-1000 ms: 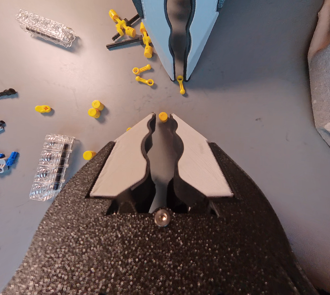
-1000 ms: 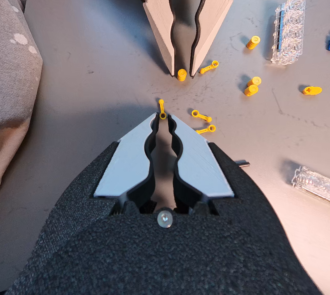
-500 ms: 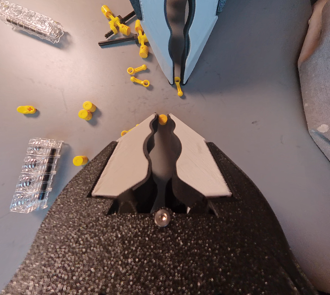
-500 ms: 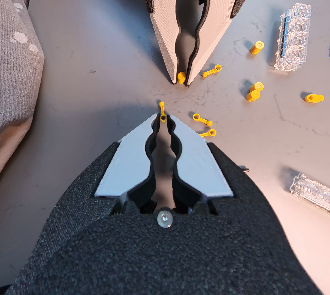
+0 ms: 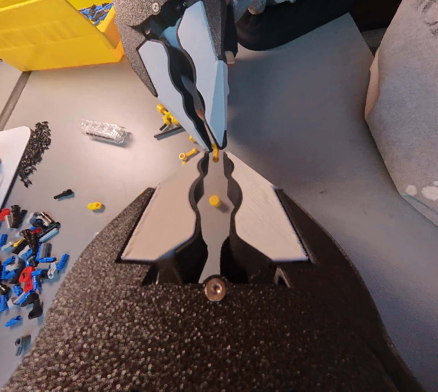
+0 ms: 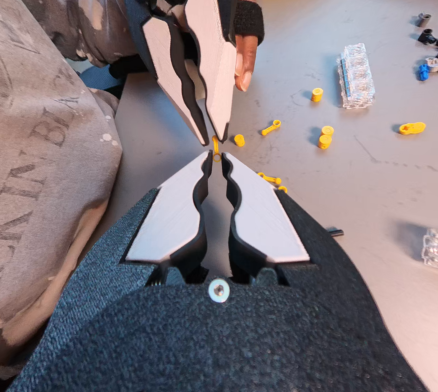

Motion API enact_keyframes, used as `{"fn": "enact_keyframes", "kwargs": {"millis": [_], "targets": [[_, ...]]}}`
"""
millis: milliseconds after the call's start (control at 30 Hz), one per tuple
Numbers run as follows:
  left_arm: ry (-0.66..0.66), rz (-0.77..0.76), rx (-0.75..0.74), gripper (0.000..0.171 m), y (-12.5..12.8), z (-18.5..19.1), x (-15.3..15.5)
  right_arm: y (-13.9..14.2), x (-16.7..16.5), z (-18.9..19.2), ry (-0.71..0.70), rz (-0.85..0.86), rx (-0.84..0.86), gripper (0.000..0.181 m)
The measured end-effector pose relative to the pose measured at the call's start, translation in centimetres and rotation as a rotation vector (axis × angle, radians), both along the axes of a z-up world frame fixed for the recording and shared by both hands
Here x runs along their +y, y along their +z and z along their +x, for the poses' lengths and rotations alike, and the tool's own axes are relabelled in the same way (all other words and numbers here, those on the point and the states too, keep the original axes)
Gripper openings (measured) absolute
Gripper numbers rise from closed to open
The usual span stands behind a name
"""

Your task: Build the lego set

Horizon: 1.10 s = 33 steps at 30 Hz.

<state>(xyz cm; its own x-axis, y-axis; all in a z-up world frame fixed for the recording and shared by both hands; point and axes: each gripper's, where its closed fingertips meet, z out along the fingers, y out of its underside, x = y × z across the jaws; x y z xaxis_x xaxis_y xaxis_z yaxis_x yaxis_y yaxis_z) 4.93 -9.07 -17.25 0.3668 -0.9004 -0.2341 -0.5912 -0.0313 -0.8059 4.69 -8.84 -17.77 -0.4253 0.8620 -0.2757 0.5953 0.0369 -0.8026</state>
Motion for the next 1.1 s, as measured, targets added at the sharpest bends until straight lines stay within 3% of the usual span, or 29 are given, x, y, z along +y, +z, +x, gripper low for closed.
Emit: {"fn": "enact_keyframes", "kwargs": {"millis": [267, 433, 567, 1000, 1100], "targets": [[0.001, -0.026, -0.051, 0.006, 1.0, 0.1, -0.2, 1.6, -0.4, 0.0, 0.016, -0.101, 0.064, 0.007], [0.032, -0.295, -0.434, 0.005, 4.0, -0.3, 0.3, 4.6, 0.2, -0.9, 0.011, 0.156, 0.379, 0.009], [0.009, -0.444, -0.65, 0.005, 5.8, -0.7, 0.5, 6.0, 0.4, -1.4, -0.026, 0.291, 0.504, 0.009], [-0.082, -0.63, -0.813, 0.005, 6.9, -0.3, -0.5, 7.4, -0.5, -1.0, 0.007, 0.319, 0.596, 0.005], [-0.078, -0.584, -0.782, 0.005, 6.7, -0.3, -0.5, 7.2, -0.5, -0.8, 0.015, 0.263, 0.558, 0.005]]}}
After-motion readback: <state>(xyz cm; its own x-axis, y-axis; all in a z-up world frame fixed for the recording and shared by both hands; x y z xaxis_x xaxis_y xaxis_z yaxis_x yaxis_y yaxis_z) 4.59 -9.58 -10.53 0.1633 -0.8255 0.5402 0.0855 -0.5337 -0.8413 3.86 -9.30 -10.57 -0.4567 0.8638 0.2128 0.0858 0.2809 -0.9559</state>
